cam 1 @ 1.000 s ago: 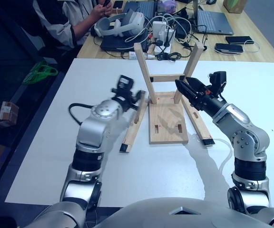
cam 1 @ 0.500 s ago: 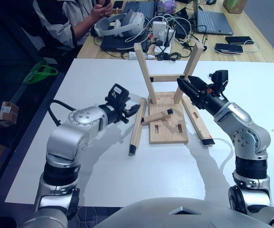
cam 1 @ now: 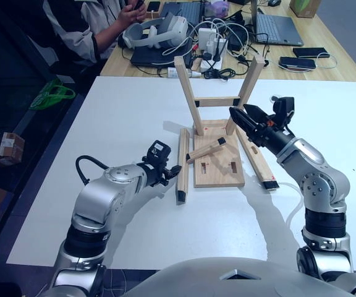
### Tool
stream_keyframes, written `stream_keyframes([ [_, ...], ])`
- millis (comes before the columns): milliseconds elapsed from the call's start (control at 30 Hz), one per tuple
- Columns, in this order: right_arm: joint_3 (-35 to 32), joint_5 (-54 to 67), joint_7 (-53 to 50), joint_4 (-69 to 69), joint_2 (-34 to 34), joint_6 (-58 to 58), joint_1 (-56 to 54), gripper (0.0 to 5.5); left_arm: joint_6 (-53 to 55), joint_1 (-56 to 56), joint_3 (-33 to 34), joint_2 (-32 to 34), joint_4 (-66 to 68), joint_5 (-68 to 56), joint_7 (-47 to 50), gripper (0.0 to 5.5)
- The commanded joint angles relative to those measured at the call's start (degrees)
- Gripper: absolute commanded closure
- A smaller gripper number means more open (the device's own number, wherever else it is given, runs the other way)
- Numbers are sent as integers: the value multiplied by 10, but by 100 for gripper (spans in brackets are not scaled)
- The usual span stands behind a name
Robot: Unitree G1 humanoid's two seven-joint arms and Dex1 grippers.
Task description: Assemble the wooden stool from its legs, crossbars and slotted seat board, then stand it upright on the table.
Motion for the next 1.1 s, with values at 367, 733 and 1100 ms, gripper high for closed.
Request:
stream_keyframes([
  [367,11,-13,-11,-16,11,-4,13,242,48,24,40,-72,11,-23,34,281],
  [733,10,-17,-10,-17,11,1,14,242,30,29,24,-76,21,-12,44,352],
  [1100,10,-22,-7,-6,11,-4,6,242,-10,37,35,-49,52,2,38,446],
])
